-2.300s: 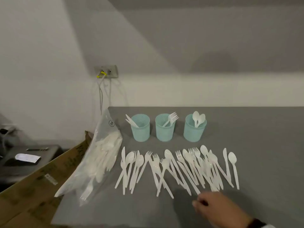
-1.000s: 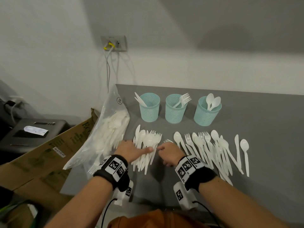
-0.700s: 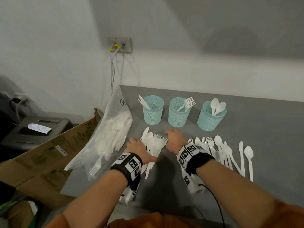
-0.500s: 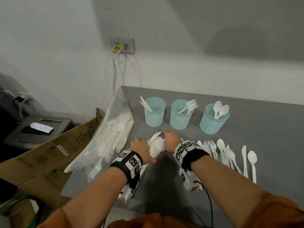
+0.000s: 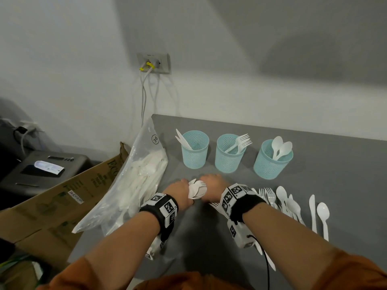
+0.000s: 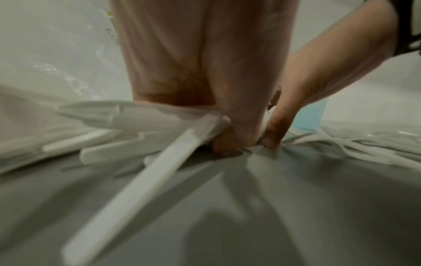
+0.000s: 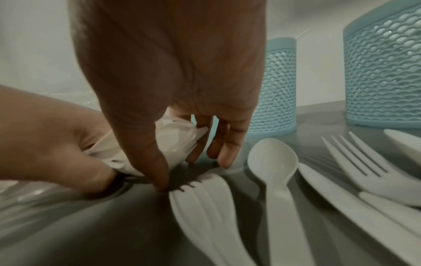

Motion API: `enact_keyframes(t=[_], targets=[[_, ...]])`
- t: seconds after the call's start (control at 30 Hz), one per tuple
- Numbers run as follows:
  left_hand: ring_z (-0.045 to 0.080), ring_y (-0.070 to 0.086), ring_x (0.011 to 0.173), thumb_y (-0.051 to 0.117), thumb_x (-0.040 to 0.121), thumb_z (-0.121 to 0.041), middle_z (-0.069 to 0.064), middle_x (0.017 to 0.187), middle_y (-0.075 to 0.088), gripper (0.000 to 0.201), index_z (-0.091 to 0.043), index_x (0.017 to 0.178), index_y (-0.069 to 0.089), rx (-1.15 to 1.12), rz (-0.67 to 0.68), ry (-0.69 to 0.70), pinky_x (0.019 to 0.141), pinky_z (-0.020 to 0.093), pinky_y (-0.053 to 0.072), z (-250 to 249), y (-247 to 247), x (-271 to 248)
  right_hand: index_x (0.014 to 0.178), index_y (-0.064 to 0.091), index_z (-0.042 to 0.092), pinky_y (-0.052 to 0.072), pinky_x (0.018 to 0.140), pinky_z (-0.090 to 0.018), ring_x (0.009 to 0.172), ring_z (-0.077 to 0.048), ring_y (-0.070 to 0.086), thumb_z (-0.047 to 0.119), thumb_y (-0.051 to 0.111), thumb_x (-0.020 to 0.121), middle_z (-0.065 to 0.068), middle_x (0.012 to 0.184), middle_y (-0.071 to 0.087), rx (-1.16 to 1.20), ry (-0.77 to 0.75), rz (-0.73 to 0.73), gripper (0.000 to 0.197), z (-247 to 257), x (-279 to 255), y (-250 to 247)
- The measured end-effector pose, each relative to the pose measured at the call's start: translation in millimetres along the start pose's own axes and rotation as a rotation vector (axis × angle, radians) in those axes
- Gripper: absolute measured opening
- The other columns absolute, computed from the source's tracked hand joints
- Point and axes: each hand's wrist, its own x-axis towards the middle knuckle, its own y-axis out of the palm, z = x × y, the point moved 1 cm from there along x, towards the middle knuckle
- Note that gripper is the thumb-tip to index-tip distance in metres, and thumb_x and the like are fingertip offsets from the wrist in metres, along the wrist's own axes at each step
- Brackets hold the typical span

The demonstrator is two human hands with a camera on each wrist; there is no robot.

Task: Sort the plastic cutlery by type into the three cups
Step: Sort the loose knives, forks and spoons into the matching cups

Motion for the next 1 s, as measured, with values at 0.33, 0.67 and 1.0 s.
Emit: enact_keyframes(t=[0.33,0.67,1.0], targets=[[0.027,0.065,0.096,0.055,0.084,-0.033,0.0,0.106,0.065,0.038,-0.026,0.121,0.051,-0.363,-0.107,0.194,0.072,0.027,0.044,-4.2,-38.0,-4.7,0.128,0.049,0.011,0.04,0.099,-0.025,0.11,-0.015,0.051,-0.001,0.062,0.074,-0.007,0.123,0.048,0.601,-0.01,-0.324,0.056,-22.3,-5.1,-25.7],[0.014,0.048,0.042,0.067,0.086,-0.024,-0.004,0.058,0.063,0.016,-0.014,0.098,0.063,-0.968,-0.124,0.187,0.046,0.024,0.043,-18.5,-72.5,-14.0,0.135,0.048,0.023,0.045,0.089,-0.022,0.098,-0.01,0.059,0.006,0.044,0.096,0.005,0.112,0.061,0.897,-0.096,-0.509,0.043,-11.8,-14.8,-67.6],[0.013,0.054,0.049,0.066,0.089,-0.024,-0.003,0.064,0.066,0.004,-0.021,0.088,0.065,-1.013,-0.101,0.313,0.052,0.022,0.049,-19.7,-82.1,-26.1,0.102,0.067,0.018,0.05,0.066,-0.025,0.06,-0.009,0.056,0.016,0.044,0.099,0.002,0.078,0.064,1.07,-0.092,-0.474,0.023,-2.3,-26.8,-91.4]])
